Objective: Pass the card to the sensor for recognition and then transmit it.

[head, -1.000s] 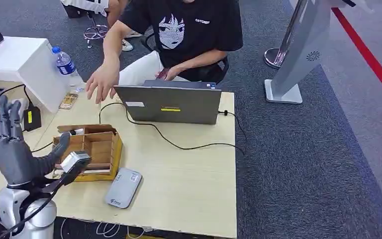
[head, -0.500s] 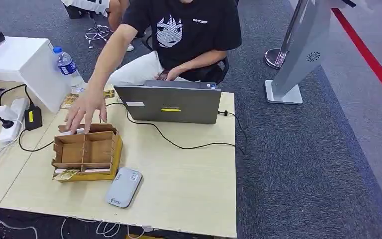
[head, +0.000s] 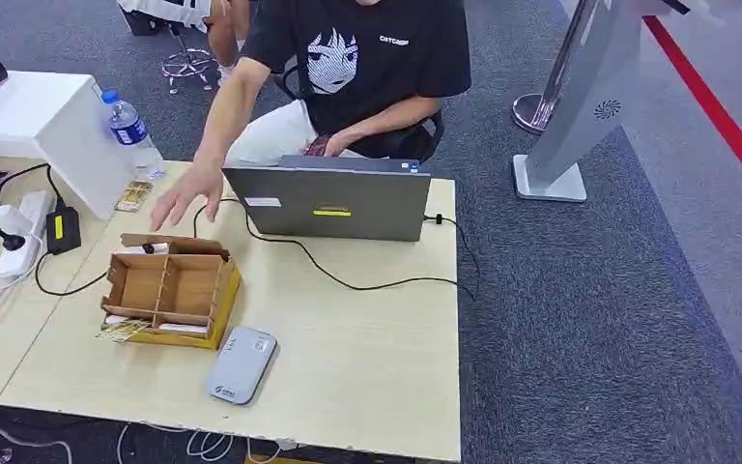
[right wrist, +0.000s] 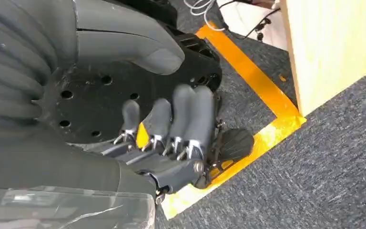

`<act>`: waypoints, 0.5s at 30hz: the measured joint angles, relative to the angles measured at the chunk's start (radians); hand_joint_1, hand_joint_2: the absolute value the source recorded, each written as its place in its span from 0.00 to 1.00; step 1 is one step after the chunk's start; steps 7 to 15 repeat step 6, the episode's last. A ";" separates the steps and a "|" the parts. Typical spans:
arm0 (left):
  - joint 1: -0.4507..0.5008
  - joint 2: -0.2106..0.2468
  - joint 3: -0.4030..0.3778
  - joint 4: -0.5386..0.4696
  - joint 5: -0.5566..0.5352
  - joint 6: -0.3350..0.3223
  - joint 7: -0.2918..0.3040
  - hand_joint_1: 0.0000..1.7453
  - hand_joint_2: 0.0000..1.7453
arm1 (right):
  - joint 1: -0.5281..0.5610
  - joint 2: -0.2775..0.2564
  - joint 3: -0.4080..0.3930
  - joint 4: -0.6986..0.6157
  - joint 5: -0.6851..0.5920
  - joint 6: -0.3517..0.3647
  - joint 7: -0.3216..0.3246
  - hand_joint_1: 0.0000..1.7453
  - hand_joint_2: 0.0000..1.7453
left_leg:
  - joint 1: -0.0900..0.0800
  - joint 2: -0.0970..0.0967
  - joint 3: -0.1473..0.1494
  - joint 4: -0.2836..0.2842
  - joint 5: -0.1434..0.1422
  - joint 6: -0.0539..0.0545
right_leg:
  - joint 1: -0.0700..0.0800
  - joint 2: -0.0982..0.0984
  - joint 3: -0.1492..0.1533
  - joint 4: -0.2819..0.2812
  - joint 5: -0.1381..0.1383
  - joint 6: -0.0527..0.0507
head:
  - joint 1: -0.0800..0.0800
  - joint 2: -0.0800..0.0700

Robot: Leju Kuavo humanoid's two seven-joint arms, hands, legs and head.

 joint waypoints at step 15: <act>0.045 0.006 -0.075 0.162 0.002 -0.136 0.188 0.00 1.00 | 0.015 -0.019 0.083 -0.013 0.038 0.020 0.011 0.00 1.00 | 0.000 0.000 0.000 0.000 0.000 0.000 | -0.001 0.001 -0.001 -0.001 0.000 0.001 | 0.000 0.000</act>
